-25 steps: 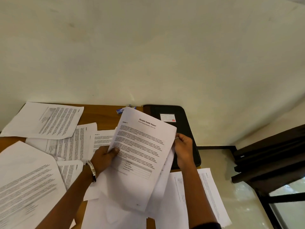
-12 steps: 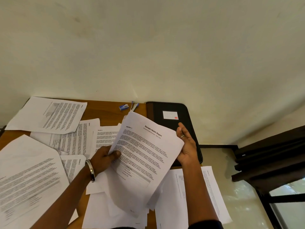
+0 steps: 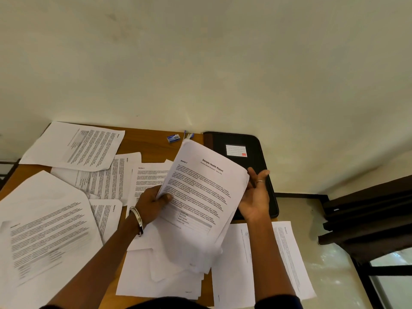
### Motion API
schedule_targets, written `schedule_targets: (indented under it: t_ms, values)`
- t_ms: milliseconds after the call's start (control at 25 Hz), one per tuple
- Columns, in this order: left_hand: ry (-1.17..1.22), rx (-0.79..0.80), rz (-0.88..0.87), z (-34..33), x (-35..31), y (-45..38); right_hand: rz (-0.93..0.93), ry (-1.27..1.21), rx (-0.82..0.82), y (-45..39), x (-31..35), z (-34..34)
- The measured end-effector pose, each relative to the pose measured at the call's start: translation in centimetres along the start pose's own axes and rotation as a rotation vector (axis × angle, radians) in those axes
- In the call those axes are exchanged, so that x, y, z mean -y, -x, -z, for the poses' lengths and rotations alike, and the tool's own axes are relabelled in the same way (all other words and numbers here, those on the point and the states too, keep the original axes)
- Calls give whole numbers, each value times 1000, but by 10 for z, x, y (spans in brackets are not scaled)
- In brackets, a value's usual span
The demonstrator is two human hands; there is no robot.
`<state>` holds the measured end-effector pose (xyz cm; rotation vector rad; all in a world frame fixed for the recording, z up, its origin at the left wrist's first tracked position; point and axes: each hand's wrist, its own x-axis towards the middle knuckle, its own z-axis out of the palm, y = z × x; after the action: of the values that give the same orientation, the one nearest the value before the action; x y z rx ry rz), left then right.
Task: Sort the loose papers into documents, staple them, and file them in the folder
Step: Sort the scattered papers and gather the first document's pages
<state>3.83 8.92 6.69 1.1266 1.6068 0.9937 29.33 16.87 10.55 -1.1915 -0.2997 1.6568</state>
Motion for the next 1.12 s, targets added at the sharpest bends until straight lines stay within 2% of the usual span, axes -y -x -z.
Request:
schedule_targets:
  t_ms: [80, 160, 280, 400, 480, 600, 760, 840, 1120]
  values:
    - [26, -59, -53, -5, -3, -2, -25, 80, 91, 6, -6, 7]
    - [91, -159, -78, -13, -12, -4, 29, 394, 130, 12, -17, 11]
    - [35, -308, -94, -31, -30, -12, 302, 708, -4, 12, -15, 8]
    - [24, -392, -171, -57, -65, -22, 620, 706, -69, 15, 15, 1]
    - [32, -432, -203, -75, -87, -30, 746, 669, -59, 20, 30, 2]
    - [-78, -395, -250, -100, -89, -37, 736, 697, -66, 12, 27, 23]
    - [-178, -214, -68, -122, -49, -34, 477, 841, -108, -14, -1, 65]
    - [-223, -178, -32, -129, -36, -27, 436, 881, -115, -19, -8, 74]
    - [-153, -132, -112, -111, -35, -9, 605, 795, -136, -31, 10, 57]
